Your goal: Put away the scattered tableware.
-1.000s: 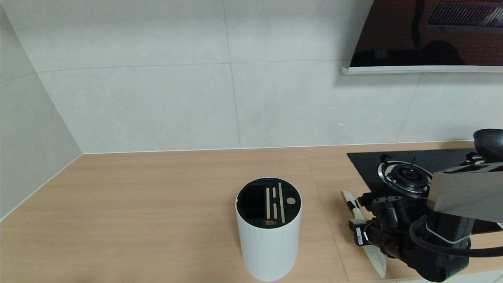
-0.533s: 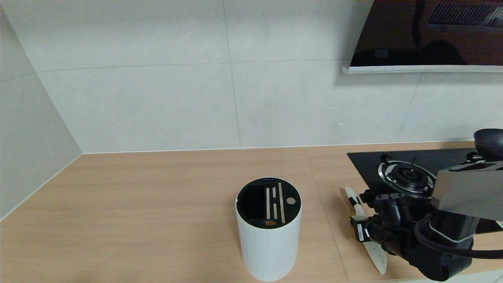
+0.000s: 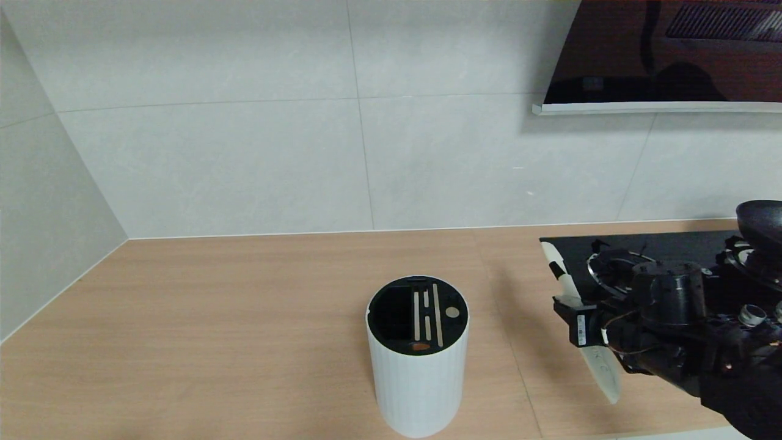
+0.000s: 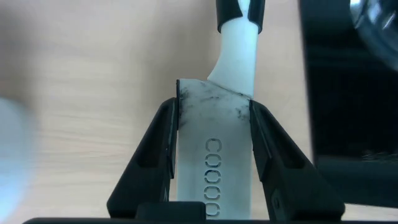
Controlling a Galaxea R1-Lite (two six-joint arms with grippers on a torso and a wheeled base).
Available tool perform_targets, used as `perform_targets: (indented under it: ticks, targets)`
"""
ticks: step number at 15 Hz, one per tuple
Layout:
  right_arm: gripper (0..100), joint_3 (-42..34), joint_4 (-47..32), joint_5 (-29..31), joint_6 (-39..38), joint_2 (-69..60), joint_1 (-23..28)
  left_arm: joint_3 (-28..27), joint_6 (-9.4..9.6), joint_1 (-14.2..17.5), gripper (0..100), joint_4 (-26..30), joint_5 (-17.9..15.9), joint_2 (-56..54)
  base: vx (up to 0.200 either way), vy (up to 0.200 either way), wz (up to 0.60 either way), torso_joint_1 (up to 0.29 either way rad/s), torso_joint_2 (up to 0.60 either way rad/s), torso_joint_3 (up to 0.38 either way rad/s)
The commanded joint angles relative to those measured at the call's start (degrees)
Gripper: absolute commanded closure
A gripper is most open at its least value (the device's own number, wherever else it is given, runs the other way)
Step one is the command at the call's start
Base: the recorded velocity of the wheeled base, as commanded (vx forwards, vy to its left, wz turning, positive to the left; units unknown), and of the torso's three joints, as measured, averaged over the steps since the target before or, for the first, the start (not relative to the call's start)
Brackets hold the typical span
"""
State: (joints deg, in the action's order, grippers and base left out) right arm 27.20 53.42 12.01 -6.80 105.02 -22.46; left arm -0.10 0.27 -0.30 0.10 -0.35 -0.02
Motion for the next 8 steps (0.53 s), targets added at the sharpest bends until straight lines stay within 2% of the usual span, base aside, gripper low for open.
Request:
perform_targets:
  ticks: [1,4,6,8]
  targets:
    - [100,-1.1,-2.3,-0.4,-0.4,-10.8,-2.6,0.0,0.0,0.0,0,0.0,0.0,0.0,0.0,0.0,0.0,0.0,0.0,0.0]
    - [100,-1.7,-2.2,-0.1,0.0,-11.9,-3.5,-0.3,0.17,0.0,0,-0.5,0.0,0.0,0.0,0.0,0.0,0.0,0.0,0.0]
    - [100,-1.5,-2.8,0.1,0.0,-13.1,-4.8,-6.1,-0.27,0.0,0,-0.1,-0.9,0.1,0.0,0.0,0.0,0.0,0.0,0.0]
    - [100,-0.8,-6.0,0.1,0.0,-15.4,-6.3,-12.6,-0.18,-0.2,0,3.6,-4.9,4.5,0.0,0.0,0.0,0.0,0.0,0.0]
